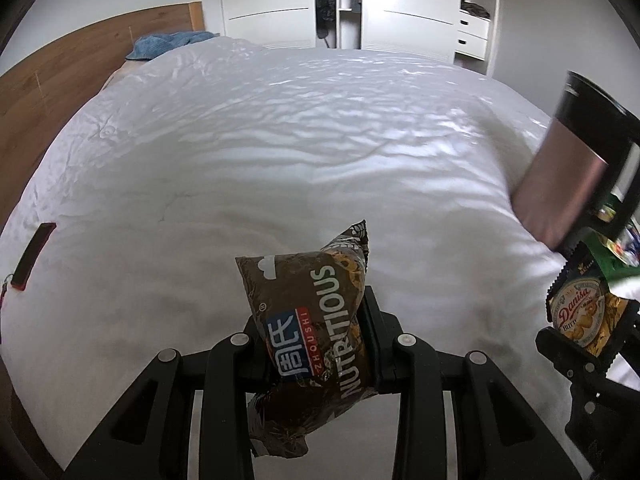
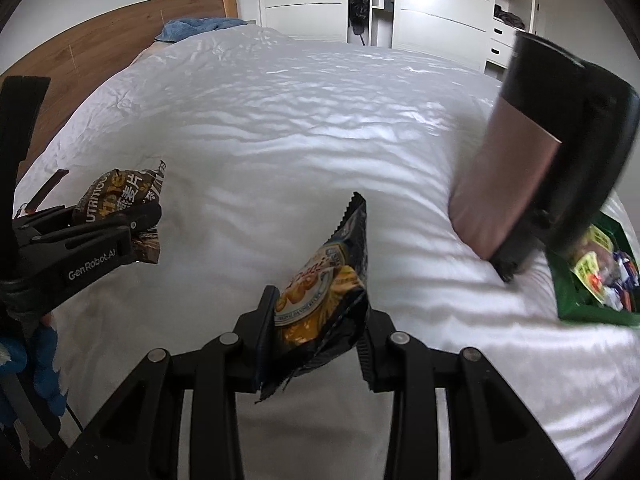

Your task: Organize snacks

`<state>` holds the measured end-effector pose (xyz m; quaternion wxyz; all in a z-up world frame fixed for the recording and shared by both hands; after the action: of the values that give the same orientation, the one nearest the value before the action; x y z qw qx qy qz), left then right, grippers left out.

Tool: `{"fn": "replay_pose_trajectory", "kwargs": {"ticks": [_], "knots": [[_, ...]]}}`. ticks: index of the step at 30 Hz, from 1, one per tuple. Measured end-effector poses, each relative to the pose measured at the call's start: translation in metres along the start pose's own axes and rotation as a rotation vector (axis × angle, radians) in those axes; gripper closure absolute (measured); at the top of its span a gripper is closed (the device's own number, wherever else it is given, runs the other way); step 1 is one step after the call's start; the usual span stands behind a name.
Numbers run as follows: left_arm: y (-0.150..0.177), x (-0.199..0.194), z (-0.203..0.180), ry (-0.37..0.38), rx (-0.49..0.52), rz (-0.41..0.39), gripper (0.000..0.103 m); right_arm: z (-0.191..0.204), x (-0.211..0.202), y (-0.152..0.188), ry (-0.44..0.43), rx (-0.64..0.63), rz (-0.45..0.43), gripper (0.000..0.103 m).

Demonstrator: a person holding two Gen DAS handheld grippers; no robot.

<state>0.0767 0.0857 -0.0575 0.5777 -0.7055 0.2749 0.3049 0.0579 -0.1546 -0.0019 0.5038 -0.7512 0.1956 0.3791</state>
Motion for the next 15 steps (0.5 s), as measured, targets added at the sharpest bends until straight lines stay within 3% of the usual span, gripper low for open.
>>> {"fn": "replay_pose_trajectory", "kwargs": {"ticks": [15], "knots": [[0.018,-0.047,-0.066,0.067,0.137,-0.024,0.074,-0.061,-0.065,0.044,0.045,0.04,-0.023,0.003]]}}
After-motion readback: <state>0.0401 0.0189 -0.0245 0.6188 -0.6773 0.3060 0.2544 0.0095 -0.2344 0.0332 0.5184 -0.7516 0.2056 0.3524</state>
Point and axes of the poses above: each gripper's, at about its wrist camera, not at the fingertips, and x roughly the way its jaws point, z to its left, y to its underside, the point moved 7 cm from there along x, roughly the way its jaws point, and after that the axes turned 12 degrees about y, right-handed, at the moved point
